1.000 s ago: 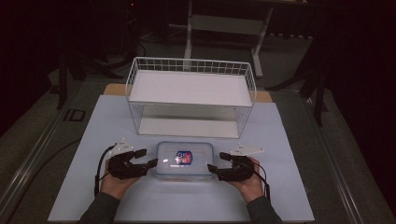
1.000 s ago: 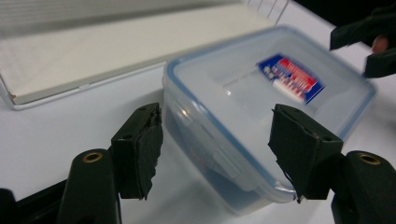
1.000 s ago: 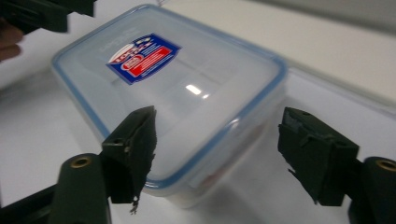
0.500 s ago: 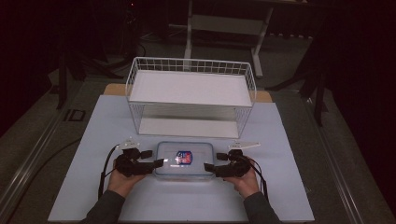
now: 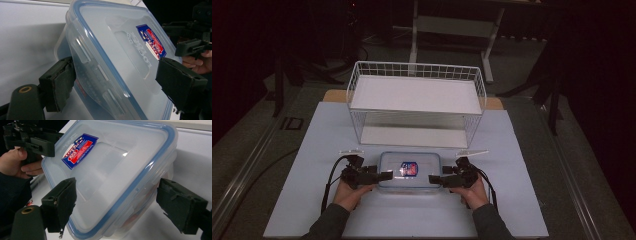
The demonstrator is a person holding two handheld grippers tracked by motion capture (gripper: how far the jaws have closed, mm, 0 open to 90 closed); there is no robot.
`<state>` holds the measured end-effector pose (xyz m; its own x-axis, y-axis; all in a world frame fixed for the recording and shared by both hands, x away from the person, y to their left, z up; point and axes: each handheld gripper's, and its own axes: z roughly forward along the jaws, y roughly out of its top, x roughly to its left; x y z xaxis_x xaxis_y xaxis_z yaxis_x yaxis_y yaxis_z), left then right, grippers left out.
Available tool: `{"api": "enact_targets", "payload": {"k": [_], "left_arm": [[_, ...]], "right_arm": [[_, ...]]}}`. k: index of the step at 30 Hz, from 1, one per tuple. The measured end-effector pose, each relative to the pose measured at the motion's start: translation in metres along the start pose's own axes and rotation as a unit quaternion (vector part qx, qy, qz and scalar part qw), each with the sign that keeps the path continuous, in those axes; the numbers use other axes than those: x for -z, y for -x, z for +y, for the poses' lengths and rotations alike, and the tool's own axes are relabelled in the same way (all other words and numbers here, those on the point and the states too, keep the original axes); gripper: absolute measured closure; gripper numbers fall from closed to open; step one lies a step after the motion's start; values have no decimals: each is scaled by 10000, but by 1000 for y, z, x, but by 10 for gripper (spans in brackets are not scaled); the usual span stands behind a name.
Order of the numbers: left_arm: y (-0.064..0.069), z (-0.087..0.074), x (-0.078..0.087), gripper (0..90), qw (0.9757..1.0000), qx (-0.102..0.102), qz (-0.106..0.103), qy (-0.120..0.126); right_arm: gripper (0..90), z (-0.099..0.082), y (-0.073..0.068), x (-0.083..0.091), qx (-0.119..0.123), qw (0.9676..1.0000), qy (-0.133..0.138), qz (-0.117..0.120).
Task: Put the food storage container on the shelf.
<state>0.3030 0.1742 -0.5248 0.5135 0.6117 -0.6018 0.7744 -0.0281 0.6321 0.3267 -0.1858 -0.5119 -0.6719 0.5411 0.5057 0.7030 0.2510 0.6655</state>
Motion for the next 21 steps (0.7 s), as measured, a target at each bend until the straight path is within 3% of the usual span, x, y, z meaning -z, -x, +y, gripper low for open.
{"api": "enact_targets", "payload": {"k": [3, 4, 6, 11, 13, 21], "left_arm": [[0, 0, 1, 173, 10000, 71, -27, -20], [-1, 0, 2, 185, 9999, 111, -45, -11], [-5, 1, 5, 246, 9997, 207, -132, -18], [-10, 1, 9, 315, 9985, 472, -292, -1], [-10, 1, 12, 340, 9985, 447, -319, 5], [-2, -6, 24, 436, 9985, 362, -376, 140]], "right_arm": [[171, 0, 2, 0, -79, 9999, -27, 60], [171, 0, 4, -2, -150, 9997, -70, 175], [167, -1, 5, -4, -282, 9992, -124, 260], [246, -1, 7, 1, -459, 9984, -72, 315], [300, -2, 10, 4, -583, 9976, 14, 373], [430, -8, 3, 16, -598, 9971, 256, 386]]}}
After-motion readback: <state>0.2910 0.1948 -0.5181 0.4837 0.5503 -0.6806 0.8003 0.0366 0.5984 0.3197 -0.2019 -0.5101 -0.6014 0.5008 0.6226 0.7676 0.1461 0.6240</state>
